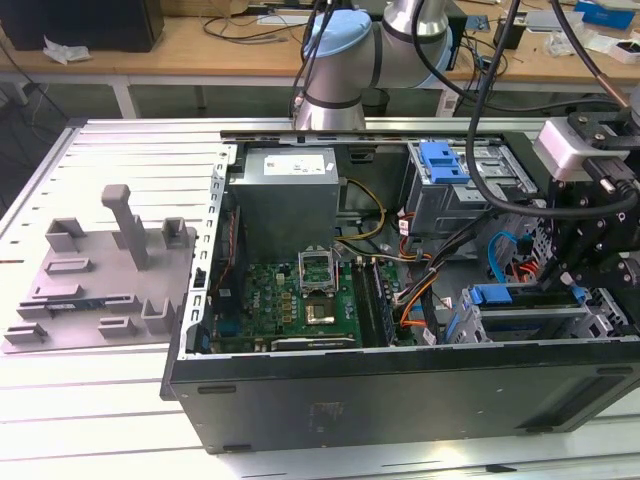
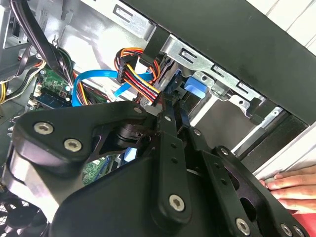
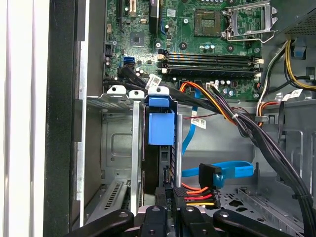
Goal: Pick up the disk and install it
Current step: 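Insert the first disk wire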
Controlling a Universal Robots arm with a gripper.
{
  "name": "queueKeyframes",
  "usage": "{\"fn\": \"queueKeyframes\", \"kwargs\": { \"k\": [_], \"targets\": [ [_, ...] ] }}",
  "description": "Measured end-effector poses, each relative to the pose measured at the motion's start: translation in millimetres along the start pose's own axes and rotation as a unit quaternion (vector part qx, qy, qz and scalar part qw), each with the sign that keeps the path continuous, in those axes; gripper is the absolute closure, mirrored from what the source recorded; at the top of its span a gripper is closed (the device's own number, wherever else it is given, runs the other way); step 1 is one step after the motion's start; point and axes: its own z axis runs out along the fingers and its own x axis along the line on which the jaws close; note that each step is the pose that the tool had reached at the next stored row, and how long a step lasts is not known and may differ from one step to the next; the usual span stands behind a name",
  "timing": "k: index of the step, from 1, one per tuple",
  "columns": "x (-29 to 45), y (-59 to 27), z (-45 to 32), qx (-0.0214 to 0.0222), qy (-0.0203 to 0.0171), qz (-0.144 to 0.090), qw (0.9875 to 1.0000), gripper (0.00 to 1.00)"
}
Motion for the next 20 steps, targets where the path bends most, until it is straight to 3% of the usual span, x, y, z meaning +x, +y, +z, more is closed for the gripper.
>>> {"fn": "queueKeyframes", "kwargs": {
  "k": [3, 6, 14, 17, 20],
  "targets": [
    [0.0, 0.2, 0.2, -0.0001, -0.0002, 0.0, 1.0, 0.83],
    [-0.3, 0.8, -0.1, 0.0, 0.0001, 0.0, 1.0, 0.69],
    [-6.9, 1.0, -10.0, 0.0, 0.0008, 0.0, 1.0, 0.69],
    [-10.3, 1.1, -14.1, 0.0, 0.0036, 0.0, 1.0, 0.69],
    [-15.9, 1.1, -18.3, -0.0001, 0.0105, 0.0, 0.9999, 0.69]
  ]
}}
